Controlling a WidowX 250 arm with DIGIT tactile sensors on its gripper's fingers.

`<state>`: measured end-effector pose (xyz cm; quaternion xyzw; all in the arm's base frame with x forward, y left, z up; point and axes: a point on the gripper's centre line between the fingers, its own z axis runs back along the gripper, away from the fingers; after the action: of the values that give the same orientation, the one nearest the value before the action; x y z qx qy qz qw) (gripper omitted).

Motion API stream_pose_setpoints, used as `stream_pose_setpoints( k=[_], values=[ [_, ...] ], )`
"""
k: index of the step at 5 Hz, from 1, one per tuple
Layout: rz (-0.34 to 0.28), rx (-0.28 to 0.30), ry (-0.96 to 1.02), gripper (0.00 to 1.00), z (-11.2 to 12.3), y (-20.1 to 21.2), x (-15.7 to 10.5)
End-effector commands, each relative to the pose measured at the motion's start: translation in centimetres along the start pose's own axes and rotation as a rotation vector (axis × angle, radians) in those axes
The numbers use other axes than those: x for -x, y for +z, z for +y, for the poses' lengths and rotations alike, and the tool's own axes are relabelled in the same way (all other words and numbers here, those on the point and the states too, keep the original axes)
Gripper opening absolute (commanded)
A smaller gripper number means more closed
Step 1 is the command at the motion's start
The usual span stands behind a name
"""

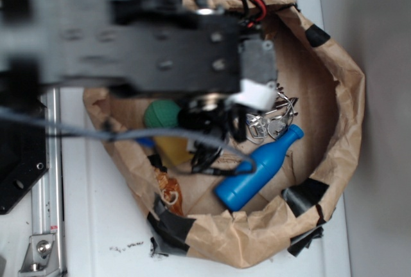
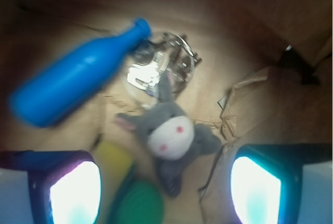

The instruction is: Grab the gray animal.

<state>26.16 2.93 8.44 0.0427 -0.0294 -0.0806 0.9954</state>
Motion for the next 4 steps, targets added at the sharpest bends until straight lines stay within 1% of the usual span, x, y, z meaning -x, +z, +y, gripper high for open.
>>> stream_pose_setpoints(
  k=[1, 2, 3, 4],
  values=[
    [0.183, -0.023, 0.0, 1.0, 0.7, -6.5, 0.4],
    [0.16, 0.007, 0.033, 0.0, -0.4, -6.4, 0.4],
    [0.102, -0.001, 0.056, 0.0, -0.3, -3.0, 0.1],
    [0.011, -0.004, 0.112, 0.0, -0.6, 2.0, -0.1]
  ],
)
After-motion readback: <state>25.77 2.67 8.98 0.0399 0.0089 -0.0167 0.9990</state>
